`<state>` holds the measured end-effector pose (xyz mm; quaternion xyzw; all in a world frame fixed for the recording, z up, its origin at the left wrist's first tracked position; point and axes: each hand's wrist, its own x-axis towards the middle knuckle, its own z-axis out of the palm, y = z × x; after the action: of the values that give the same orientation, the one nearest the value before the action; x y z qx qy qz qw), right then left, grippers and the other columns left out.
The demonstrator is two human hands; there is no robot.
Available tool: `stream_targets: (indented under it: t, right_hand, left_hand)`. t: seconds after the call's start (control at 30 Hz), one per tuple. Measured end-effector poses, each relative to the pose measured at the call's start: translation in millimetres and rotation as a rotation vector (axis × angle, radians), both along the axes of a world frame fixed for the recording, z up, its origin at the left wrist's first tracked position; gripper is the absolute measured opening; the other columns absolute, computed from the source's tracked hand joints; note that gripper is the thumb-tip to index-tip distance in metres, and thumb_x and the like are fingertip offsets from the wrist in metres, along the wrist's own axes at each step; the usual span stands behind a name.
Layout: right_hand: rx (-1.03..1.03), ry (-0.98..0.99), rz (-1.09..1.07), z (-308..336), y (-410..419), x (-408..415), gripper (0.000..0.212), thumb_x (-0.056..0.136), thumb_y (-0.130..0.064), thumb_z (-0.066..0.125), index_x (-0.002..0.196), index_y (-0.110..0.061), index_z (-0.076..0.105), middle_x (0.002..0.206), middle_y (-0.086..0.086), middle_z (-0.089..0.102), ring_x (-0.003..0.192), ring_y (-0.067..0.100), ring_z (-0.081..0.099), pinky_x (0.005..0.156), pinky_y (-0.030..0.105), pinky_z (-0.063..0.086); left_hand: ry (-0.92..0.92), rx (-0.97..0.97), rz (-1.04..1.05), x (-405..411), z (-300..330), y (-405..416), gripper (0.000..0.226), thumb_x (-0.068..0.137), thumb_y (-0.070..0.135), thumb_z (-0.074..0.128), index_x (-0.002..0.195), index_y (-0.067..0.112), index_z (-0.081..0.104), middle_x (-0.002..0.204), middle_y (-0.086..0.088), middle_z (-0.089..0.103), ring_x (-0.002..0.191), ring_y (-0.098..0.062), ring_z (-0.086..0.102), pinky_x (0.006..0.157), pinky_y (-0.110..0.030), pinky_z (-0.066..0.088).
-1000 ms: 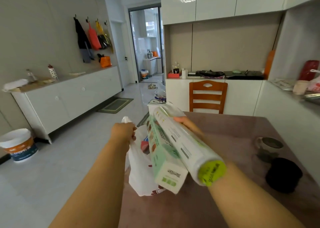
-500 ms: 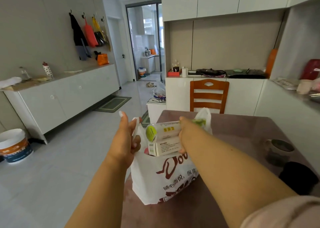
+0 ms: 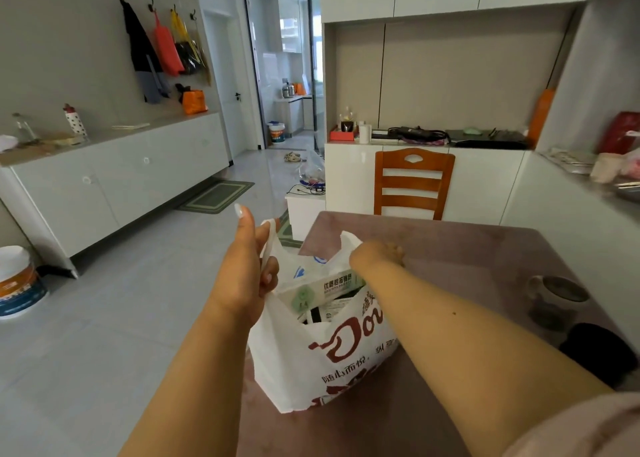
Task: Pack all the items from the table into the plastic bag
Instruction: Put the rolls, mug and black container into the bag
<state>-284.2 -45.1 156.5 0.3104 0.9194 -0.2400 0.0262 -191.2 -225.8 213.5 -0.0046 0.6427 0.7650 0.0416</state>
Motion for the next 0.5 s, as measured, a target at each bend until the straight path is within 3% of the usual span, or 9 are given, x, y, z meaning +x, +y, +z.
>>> stream_targets:
  t: [0.13,0.2,0.27,0.33,0.43,0.5]
  right_hand:
    - [0.025,0.148,0.043,-8,25,-10,0.047,0.084,-0.029,0.061,0.126,-0.01,0.051,0.126,0.012,0.053,0.114,0.029,0.049,0.087,0.036,0.047]
    - [-0.075,0.201,0.075,-9,33,-19,0.051,0.083,-0.03,0.063,0.127,-0.012,0.046,0.122,0.009,0.058,0.101,0.025,0.055,0.072,0.032,0.05]
    - [-0.229,0.145,0.125,-9,35,-29,0.059,0.086,-0.025,0.063,0.136,-0.009,0.037,0.124,0.01,0.058,0.092,0.023,0.054,0.066,0.029,0.046]
    - [-0.271,0.034,0.198,-9,32,-35,0.062,0.089,-0.018,0.062,0.141,-0.004,0.032,0.127,0.014,0.056,0.095,0.023,0.056,0.066,0.027,0.042]
    - [-0.279,-0.019,0.285,-10,33,-43,0.039,0.088,-0.014,0.063,0.122,0.001,0.051,0.111,0.011,0.059,0.089,0.022,0.056,0.069,0.028,0.045]
    - [-0.273,0.008,0.286,0,40,-47,0.035,0.09,-0.01,0.059,0.122,0.003,0.057,0.113,0.012,0.062,0.086,0.022,0.058,0.066,0.026,0.045]
  left_hand:
    - [0.01,-0.008,-0.031,0,-1,1,0.079,0.085,0.075,0.02,0.127,0.023,0.062,0.047,0.002,0.027,0.045,-0.008,0.022,0.046,-0.022,0.024]
    - [0.01,-0.007,-0.034,0,-2,0,0.078,0.085,0.075,0.019,0.124,0.024,0.064,0.048,0.001,0.027,0.045,-0.009,0.022,0.048,-0.023,0.025]
    - [0.016,-0.004,-0.032,0,-4,-1,0.077,0.085,0.075,0.019,0.121,0.024,0.066,0.049,0.0,0.026,0.046,-0.009,0.021,0.052,-0.025,0.023]
    - [0.02,0.004,-0.026,1,-4,-1,0.078,0.084,0.075,0.019,0.117,0.024,0.067,0.049,0.002,0.024,0.046,-0.009,0.019,0.049,-0.024,0.021]
    - [0.026,-0.006,-0.022,-2,-2,0,0.075,0.084,0.074,0.019,0.108,0.025,0.07,0.044,0.005,0.027,0.045,-0.008,0.019,0.046,-0.021,0.021]
    - [0.028,-0.019,-0.009,-5,0,3,0.074,0.085,0.073,0.019,0.11,0.024,0.069,0.043,0.005,0.028,0.045,-0.009,0.02,0.046,-0.022,0.022]
